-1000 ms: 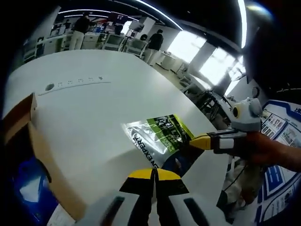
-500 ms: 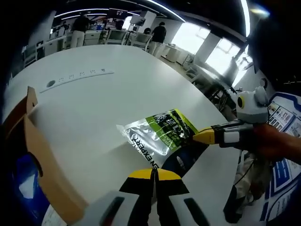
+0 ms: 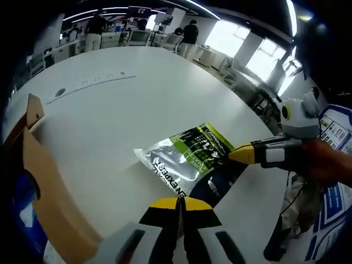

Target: Operate the shoe box by opening the lid, removing the specified soft item, and placing it in the target area until the item is outside and the box remains undamaged.

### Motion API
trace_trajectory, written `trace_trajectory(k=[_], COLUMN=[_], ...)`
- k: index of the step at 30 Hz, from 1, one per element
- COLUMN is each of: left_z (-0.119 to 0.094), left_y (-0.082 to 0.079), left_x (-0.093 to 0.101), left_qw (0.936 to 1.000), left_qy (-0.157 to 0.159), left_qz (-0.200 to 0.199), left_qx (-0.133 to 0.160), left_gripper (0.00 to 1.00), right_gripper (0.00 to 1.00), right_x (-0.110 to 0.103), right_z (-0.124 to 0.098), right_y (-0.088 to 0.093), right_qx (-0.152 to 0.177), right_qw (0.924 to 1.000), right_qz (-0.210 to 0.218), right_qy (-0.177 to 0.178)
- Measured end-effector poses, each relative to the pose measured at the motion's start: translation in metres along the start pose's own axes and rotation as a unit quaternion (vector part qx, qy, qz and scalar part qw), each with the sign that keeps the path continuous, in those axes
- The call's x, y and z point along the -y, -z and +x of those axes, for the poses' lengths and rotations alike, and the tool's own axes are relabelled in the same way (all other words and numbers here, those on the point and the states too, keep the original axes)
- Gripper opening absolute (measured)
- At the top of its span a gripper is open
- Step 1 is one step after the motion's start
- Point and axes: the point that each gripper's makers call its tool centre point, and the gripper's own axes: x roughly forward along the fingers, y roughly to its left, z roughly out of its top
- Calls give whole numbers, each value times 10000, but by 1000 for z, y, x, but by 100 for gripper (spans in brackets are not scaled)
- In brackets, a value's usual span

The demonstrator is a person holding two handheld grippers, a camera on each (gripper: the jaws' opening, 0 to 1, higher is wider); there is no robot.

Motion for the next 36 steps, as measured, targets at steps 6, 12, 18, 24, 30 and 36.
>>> trace_trajectory(k=[6, 12, 18, 24, 30, 36], left_z=[3, 7, 9, 11, 10, 9], left_y=[0, 4, 5, 5, 7, 7], left_x=[-4, -5, -7, -12, -18, -22], left_qw=[9999, 9998, 9996, 9993, 9986, 9983], left_qy=[-98, -175, -228, -328, -491, -544], left_qz=[-10, -12, 24, 5, 22, 10], left_qx=[-41, -112, -145, -170, -183, -186], left_gripper=[1, 1, 2, 2, 6, 7], right_gripper=[0, 0, 0, 0, 0, 2], right_x=[0, 4, 9, 6, 9, 11], right_z=[2, 6, 9, 11, 15, 15], right_y=[4, 7, 8, 8, 6, 6], right_qx=[-47, -99, -149, -161, -159, -147], right_qw=[10000, 9999, 9999, 9999, 9999, 9999], right_qz=[12, 59, 25, -2, 10, 11], right_qy=[-9, 9, 41, 24, 47, 70])
